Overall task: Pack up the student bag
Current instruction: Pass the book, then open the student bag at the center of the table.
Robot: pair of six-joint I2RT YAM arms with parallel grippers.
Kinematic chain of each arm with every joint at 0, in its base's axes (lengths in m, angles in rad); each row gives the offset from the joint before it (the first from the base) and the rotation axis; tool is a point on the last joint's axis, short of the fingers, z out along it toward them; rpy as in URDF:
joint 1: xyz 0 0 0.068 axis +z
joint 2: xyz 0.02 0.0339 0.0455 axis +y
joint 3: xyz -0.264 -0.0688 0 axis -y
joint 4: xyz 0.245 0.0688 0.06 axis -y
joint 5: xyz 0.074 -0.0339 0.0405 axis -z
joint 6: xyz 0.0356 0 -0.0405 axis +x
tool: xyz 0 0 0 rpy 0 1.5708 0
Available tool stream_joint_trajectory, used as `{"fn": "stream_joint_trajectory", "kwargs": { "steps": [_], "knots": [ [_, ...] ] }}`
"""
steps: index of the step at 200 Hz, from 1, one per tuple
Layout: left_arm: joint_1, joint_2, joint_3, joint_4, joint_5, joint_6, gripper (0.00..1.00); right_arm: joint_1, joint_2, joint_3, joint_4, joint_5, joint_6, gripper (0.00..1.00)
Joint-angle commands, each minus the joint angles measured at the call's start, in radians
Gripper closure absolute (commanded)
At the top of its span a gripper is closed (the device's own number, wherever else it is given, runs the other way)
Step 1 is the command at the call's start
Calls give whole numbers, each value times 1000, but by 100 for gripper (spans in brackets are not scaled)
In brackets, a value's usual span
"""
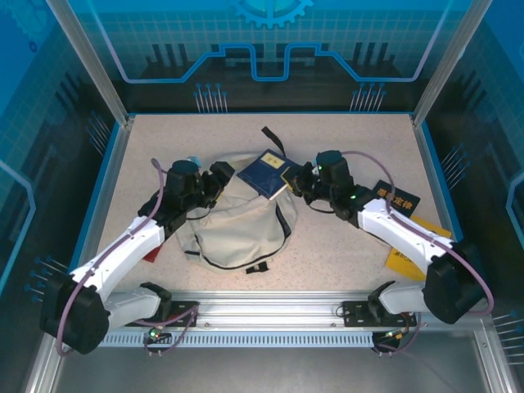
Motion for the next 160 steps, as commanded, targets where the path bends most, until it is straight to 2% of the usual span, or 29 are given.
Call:
{"fn": "stream_joint_trajectory", "kwargs": {
  "steps": [1,28,61,104,137,160],
  "knots": [
    [-2,-29,75,-211,4,292,17,-51,-84,65,-258,58,-253,100],
    [-51,6,169,-391,36,483,17,-120,-162,65,-383,71,-371,100],
    [-201,102,306,-592,-60,656,18,-196,-266,66,-500,106,-466,100],
    [-367,246,406,-734,-86,815,22,-311,-346,65,-608,93,-512,100],
    [-472,337,424,-808,-82,900,27,-344,-361,53,-622,73,-514,100],
    [-528,402,419,-851,-130,924,30,-349,-358,34,-611,52,-502,100]
  ]
}}
